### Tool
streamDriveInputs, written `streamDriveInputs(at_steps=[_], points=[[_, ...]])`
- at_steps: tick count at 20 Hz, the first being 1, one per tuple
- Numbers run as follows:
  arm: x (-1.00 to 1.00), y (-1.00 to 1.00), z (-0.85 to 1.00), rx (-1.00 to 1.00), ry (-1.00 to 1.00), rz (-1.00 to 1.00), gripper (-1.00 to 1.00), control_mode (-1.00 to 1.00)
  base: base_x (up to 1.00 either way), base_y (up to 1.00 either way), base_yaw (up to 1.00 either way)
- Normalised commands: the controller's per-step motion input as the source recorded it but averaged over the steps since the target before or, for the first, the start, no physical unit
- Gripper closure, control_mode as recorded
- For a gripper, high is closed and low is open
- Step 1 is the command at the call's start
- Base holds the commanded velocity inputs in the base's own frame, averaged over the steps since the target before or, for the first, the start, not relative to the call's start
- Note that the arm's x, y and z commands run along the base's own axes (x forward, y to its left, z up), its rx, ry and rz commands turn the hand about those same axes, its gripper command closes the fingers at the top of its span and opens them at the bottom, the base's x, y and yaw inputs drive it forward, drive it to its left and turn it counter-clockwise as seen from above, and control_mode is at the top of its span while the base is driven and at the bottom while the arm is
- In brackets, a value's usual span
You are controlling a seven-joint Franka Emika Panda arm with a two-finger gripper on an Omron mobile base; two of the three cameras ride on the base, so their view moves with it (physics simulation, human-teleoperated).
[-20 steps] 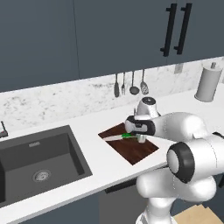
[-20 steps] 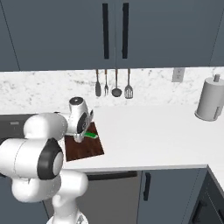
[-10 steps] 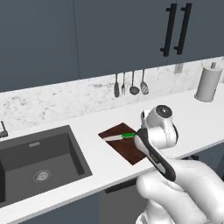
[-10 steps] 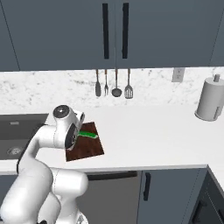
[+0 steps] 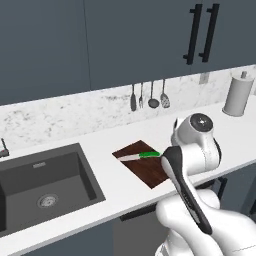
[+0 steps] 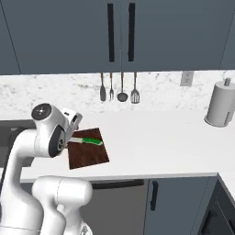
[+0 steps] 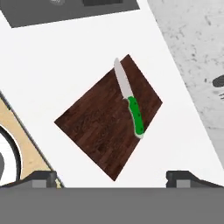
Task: Pick up the knife from the drawer and place it on the cutting board. Then place the meat from the plate to the cutting board.
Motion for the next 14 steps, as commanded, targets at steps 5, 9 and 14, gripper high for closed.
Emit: streamDriveInputs(at_steps=[5,9,14], points=[[-0.23,-0.04,0.77,0.04,0.05,-0.13,-1.0,-1.0,0.0,0.0,0.0],[-0.25,-0.01,0.09,0.01,0.0,-0.03,-1.0,1.0,-0.2,0.09,0.0],[0.0,0.0,0.0,0.0,0.0,0.0,-1.0,1.0,-0.93,0.77,0.2]])
